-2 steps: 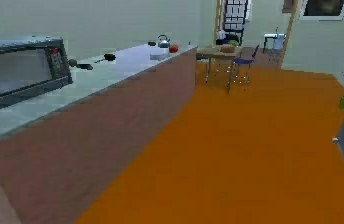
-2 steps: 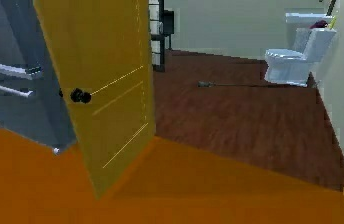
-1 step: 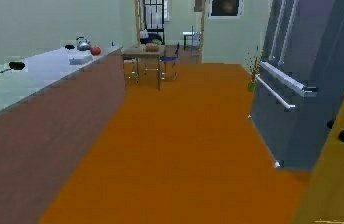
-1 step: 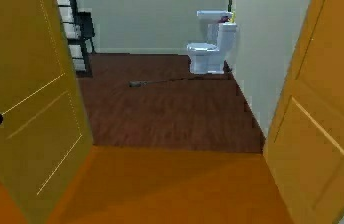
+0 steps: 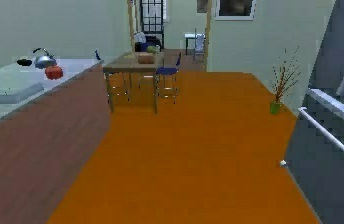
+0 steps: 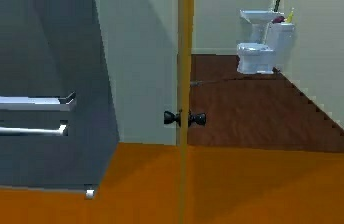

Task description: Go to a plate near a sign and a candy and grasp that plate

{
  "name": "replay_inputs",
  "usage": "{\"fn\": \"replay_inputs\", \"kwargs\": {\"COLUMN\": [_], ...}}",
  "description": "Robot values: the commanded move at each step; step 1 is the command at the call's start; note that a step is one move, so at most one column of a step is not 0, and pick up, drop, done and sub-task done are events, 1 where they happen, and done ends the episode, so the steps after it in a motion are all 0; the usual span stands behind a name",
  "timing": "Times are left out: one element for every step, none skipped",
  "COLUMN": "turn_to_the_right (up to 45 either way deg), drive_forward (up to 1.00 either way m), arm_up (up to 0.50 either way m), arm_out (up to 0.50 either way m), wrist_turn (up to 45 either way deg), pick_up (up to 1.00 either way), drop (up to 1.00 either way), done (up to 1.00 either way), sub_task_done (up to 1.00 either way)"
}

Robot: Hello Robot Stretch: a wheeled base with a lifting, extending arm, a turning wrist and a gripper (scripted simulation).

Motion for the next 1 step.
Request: {"fn": "replay_inputs", "kwargs": {"turn_to_the_right": [3.0], "drive_forward": [0.0], "arm_up": [0.0], "arm_out": [0.0], "wrist_turn": [0.0], "pick_up": [0.0], "drop": [0.0], "done": [0.0], "sub_task_done": [0.0]}}
